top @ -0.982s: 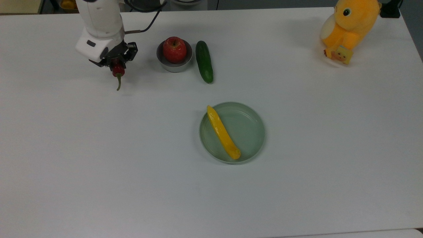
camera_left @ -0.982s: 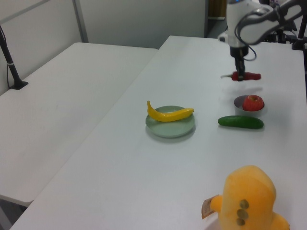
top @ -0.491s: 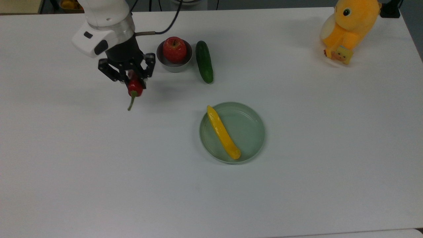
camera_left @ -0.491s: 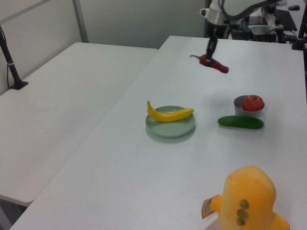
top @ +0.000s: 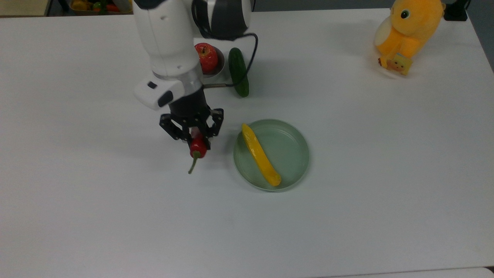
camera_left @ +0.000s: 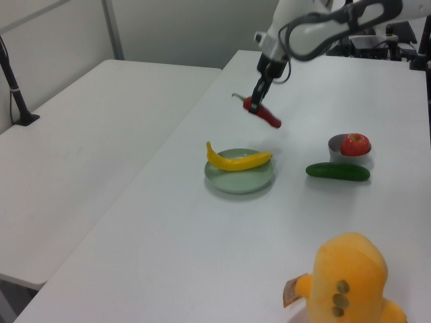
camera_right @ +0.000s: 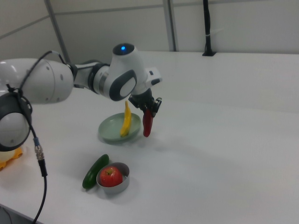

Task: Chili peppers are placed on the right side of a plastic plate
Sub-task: 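Lift the chili and carry it toward the pale green plate, then lower the chili beside the plate rim and open the gripper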

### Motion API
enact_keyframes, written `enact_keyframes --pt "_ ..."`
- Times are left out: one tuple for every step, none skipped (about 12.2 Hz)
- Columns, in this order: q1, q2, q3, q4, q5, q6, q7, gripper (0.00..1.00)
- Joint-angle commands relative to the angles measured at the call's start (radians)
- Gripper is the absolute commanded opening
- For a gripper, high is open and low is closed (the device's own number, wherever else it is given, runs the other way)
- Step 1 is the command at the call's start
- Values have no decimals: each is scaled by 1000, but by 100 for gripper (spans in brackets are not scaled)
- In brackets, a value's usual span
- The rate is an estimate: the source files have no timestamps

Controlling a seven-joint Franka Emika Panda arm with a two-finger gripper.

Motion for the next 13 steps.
enact_keyframes --pt "29 77 14 31 14 104 50 1" --pt "37 91 15 31 12 126 50 1" --pt "43 99 15 31 12 134 50 1" --pt "47 105 17 31 11 141 50 9" --pt "52 108 17 29 8 147 50 24" --pt "52 109 18 29 8 149 50 38" --pt "54 110 20 29 8 149 50 52" --pt "52 110 23 29 8 149 50 82" --pt "54 108 23 29 5 149 50 100" --pt "52 103 23 28 0 147 47 100" --pt "52 99 23 28 0 147 47 100" --pt "52 88 23 26 -1 146 47 100" --pt "50 76 23 25 -1 140 47 100"
